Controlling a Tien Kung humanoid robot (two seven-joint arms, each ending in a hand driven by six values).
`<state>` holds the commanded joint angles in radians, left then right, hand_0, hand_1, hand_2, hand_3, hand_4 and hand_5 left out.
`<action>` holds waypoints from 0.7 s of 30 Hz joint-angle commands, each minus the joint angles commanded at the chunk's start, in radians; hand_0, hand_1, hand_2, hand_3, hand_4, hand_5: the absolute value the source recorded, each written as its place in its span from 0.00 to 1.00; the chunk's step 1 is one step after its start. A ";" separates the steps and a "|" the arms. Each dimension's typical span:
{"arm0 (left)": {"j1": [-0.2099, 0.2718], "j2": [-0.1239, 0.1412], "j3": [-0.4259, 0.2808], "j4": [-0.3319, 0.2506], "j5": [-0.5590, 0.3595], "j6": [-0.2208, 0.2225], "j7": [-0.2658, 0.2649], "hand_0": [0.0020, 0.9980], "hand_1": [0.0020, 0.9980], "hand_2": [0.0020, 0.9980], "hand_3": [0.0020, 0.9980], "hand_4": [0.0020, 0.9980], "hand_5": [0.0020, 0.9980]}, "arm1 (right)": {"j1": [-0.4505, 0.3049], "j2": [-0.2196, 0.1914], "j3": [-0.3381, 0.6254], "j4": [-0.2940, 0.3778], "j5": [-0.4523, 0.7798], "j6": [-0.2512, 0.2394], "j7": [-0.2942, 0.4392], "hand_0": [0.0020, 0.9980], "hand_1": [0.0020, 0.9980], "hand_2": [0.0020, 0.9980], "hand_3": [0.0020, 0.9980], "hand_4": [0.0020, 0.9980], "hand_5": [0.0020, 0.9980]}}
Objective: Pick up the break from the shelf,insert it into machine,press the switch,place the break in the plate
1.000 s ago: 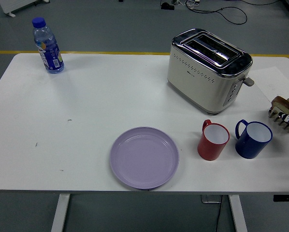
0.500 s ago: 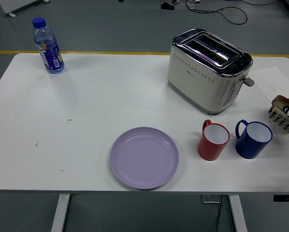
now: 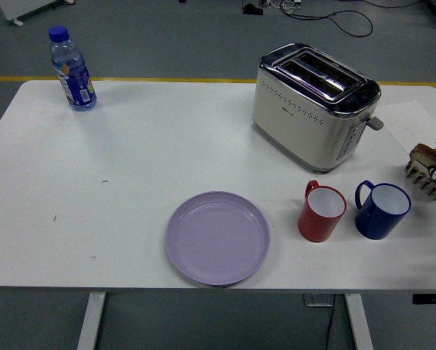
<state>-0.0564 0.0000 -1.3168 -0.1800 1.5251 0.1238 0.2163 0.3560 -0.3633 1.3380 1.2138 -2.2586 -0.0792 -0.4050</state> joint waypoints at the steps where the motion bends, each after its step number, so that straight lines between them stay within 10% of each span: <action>1: 0.000 0.000 0.000 0.000 0.000 0.000 0.000 0.61 0.51 0.48 0.58 0.39 0.91 | 0.001 -0.001 -0.004 -0.004 0.001 -0.004 0.001 0.36 0.41 0.44 0.56 0.70 0.07; 21: 0.001 0.000 -0.002 0.000 0.002 0.001 0.001 0.61 0.51 0.48 0.58 0.39 0.92 | 0.015 -0.017 -0.037 -0.002 0.012 -0.112 -0.005 0.28 0.34 0.41 0.50 0.51 0.00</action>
<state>-0.0551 0.0000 -1.3187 -0.1800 1.5271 0.1249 0.2176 0.3711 -0.3804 1.3006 1.2116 -2.2468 -0.1909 -0.4104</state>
